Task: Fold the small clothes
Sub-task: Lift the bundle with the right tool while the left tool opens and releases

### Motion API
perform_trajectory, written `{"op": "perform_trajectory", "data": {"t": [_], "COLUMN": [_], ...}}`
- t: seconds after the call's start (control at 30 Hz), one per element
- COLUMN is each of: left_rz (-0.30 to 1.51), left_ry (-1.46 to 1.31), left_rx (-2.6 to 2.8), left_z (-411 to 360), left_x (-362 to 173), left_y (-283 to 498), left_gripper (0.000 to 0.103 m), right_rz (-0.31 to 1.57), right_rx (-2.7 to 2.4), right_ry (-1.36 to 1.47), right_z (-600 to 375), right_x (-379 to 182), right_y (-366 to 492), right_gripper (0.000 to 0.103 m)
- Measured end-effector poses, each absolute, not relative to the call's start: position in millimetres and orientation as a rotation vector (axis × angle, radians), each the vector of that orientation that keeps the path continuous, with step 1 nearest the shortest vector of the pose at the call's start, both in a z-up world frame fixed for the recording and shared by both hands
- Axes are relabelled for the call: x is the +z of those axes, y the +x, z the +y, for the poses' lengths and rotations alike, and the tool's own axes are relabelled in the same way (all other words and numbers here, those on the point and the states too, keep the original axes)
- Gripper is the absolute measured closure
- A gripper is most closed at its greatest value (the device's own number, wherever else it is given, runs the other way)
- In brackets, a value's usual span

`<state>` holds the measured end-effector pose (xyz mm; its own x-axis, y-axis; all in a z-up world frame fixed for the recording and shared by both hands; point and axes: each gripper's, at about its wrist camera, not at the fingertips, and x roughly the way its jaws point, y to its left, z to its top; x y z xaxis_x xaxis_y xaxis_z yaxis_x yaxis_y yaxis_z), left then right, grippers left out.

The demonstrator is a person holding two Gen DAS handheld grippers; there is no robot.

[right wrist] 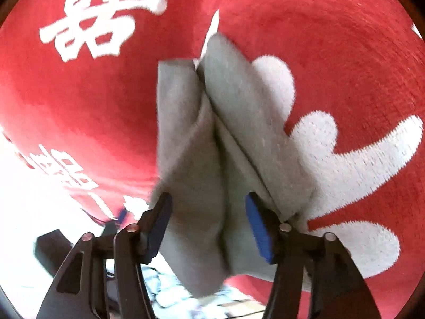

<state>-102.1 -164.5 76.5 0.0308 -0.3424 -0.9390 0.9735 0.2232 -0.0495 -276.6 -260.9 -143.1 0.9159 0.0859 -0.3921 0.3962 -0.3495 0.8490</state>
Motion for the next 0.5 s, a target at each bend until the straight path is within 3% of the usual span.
{"op": "perform_trajectory", "data": {"t": [0.23, 0.3, 0.4, 0.5], "left_rz": [1.226, 1.237, 1.229, 1.270], "left_ry": [0.713, 0.734, 0.798, 0.792], "left_rx": [-0.968, -0.997, -1.069, -1.148], "left_z": [-146, -147, -158, -169], "left_x": [36, 27, 12, 0], "left_y": [-27, -35, -68, -103], "left_gripper": [0.018, 0.018, 0.018, 0.018], "right_rz": [0.347, 0.341, 0.314, 0.309], "right_rx": [-0.288, -0.280, -0.268, -0.235], "right_ry": [1.940, 1.945, 1.949, 1.947], "right_z": [-280, -280, -285, -287], "right_x": [-147, -144, -143, -141], "right_y": [-290, -280, -282, -278], "right_gripper": [0.039, 0.038, 0.028, 0.027]}}
